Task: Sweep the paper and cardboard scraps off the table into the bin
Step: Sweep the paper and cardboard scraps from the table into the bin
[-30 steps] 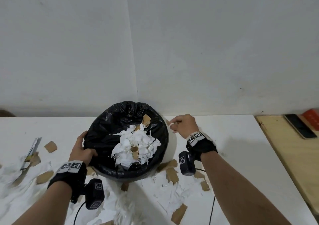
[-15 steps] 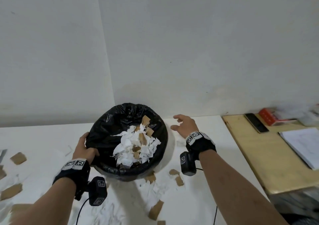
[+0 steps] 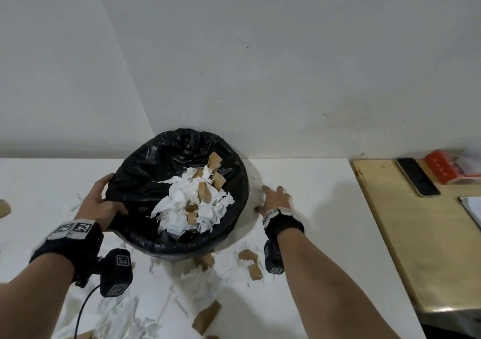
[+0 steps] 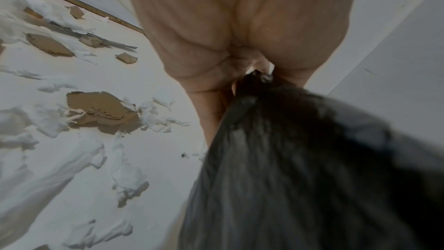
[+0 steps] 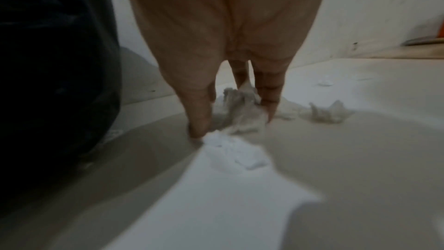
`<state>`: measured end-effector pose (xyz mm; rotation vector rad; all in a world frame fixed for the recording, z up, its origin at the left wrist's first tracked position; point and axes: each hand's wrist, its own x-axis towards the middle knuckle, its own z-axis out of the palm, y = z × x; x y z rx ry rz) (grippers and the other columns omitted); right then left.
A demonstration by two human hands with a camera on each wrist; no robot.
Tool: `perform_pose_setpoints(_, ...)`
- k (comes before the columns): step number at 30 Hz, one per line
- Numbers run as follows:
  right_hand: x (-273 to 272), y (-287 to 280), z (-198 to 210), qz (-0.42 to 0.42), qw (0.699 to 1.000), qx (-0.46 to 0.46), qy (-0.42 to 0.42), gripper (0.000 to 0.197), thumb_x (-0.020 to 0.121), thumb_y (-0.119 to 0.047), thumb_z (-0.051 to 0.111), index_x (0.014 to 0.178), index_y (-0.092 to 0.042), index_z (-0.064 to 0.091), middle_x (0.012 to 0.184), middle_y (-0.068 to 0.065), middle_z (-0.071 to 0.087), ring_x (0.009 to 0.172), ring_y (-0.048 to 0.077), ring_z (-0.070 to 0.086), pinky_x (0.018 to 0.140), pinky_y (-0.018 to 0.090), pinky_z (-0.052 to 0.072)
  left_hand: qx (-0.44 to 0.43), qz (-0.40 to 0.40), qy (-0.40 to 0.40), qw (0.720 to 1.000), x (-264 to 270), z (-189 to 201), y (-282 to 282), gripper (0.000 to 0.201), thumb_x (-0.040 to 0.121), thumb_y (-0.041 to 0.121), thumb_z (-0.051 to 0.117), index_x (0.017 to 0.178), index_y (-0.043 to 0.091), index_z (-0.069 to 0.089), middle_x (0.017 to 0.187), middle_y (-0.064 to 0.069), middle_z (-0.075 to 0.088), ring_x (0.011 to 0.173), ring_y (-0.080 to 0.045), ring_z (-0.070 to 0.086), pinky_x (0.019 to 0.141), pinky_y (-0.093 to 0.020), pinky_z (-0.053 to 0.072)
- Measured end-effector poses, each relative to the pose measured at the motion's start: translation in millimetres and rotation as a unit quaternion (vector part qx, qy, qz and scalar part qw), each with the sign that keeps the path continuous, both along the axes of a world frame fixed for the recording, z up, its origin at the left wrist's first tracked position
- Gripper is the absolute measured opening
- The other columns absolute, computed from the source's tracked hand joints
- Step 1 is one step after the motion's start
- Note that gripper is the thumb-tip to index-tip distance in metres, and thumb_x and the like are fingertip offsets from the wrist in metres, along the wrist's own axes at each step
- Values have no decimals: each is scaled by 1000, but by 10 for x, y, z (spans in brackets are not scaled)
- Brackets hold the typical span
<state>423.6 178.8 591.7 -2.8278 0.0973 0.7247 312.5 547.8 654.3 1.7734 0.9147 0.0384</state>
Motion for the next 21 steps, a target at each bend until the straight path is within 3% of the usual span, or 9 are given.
perform_pose_setpoints(3, 31, 114, -98, 45, 998, 0, -46, 28, 87, -6, 53, 113, -8, 63, 123, 17, 46, 118, 39, 47, 95, 41, 45, -7, 8, 0, 1000, -17, 17, -38, 88, 73, -24, 50, 139, 34, 50, 98, -18, 63, 72, -31, 57, 63, -38, 52)
perform_pose_setpoints(5, 10, 130, -126, 39, 997, 23, -59, 26, 87, 0, 46, 103, 2, 66, 112, 20, 57, 108, 37, 57, 88, 37, 46, -8, 17, -2, 1000, -43, 53, -68, 87, 74, -24, 49, 140, 32, 49, 91, -15, 62, 69, -30, 55, 61, -36, 50)
perform_pose_setpoints(8, -61, 72, -47, -11, 997, 75, -34, 19, 84, 1, 50, 88, 2, 69, 100, 19, 69, 96, 34, 65, 77, 31, 51, -11, 21, -3, 1000, -97, 125, -100, 86, 76, -25, 48, 141, 31, 48, 83, -9, 60, 66, -29, 54, 57, -34, 48)
perform_pose_setpoints(13, -168, 47, 551, -98, 968, 214, -87, 17, 72, -6, 77, 89, -8, 77, 97, 11, 73, 92, 25, 68, 76, 22, 49, -17, 7, 0, 1000, -200, 214, -41, 86, 76, -24, 49, 144, 29, 45, 85, -10, 61, 68, -29, 55, 62, -34, 50)
perform_pose_setpoints(15, -155, 142, 939, -96, 954, 254, -128, 20, 71, -9, 79, 90, -10, 77, 96, 8, 74, 90, 20, 67, 76, 15, 46, -13, 1, 7, 1000, -227, 253, -6, 86, 75, -23, 49, 144, 29, 45, 92, -15, 62, 69, -30, 56, 65, -38, 52)
perform_pose_setpoints(17, -188, 311, 1310, -86, 940, 287, -165, 21, 70, -11, 79, 91, -12, 77, 94, 5, 74, 83, 13, 63, 67, 5, 41, -10, -7, 13, 1000, -261, 317, 17, 87, 74, -22, 50, 144, 30, 45, 98, -17, 63, 73, -32, 58, 69, -44, 55)
perform_pose_setpoints(18, -228, 417, 1465, -80, 932, 307, -176, 22, 70, -11, 80, 92, -12, 77, 94, 5, 74, 80, 11, 62, 68, 6, 42, -6, -12, 18, 1000, -277, 343, 25, 88, 72, -20, 51, 144, 31, 45, 99, -17, 64, 76, -34, 61, 71, -48, 57)
perform_pose_setpoints(21, -429, 782, 1753, -41, 926, 334, -173, 24, 73, -17, 78, 97, -12, 76, 100, 5, 74, 87, 14, 66, 80, 20, 48, 9, -35, 27, 999, -327, 415, 52, 91, 69, -15, 54, 143, 36, 45, 101, -18, 66, 82, -40, 64, 72, -55, 59)
